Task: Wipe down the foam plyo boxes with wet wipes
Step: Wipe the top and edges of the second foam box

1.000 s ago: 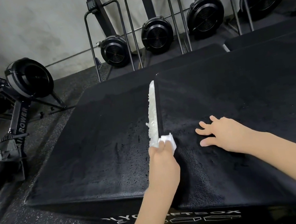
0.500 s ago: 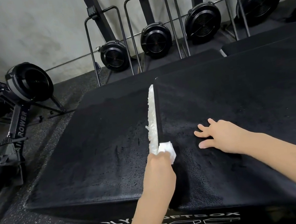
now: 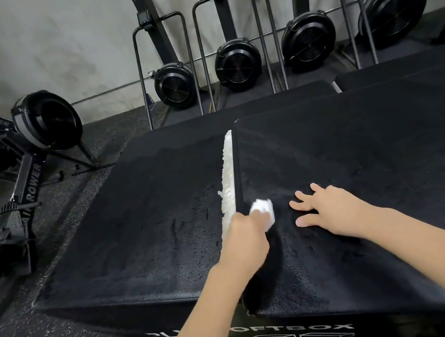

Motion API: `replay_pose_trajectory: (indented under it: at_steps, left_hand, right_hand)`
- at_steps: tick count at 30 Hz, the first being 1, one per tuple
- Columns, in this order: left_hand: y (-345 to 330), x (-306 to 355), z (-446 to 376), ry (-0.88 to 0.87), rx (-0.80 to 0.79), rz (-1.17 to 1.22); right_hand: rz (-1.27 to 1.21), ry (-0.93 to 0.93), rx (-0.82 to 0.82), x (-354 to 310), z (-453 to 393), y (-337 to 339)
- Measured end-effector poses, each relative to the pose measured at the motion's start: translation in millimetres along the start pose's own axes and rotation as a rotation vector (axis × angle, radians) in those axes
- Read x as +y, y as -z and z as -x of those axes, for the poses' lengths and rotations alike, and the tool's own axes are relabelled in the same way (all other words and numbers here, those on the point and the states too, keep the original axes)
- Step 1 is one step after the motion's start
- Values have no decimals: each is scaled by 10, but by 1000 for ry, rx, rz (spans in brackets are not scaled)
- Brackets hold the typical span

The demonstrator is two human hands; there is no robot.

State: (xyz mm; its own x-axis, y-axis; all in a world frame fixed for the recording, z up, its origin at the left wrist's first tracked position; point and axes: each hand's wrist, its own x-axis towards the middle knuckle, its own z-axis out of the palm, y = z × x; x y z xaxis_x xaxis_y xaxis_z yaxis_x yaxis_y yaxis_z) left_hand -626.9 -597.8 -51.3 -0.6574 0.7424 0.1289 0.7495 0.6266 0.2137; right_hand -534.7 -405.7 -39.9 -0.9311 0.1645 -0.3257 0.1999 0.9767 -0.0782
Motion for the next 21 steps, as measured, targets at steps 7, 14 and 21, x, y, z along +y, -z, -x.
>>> replay_pose_trajectory:
  at_steps: [7, 14, 21]
  left_hand:
    - [1, 26, 231, -63, -31, 28]
    - [63, 11, -287, 107, 56, 26]
    - [19, -25, 74, 49, 37, -207]
  right_hand:
    - [-33, -4, 0, 31, -46, -25]
    - [-91, -16, -7, 21, -16, 5]
    - [-113, -33, -12, 9, 8, 12]
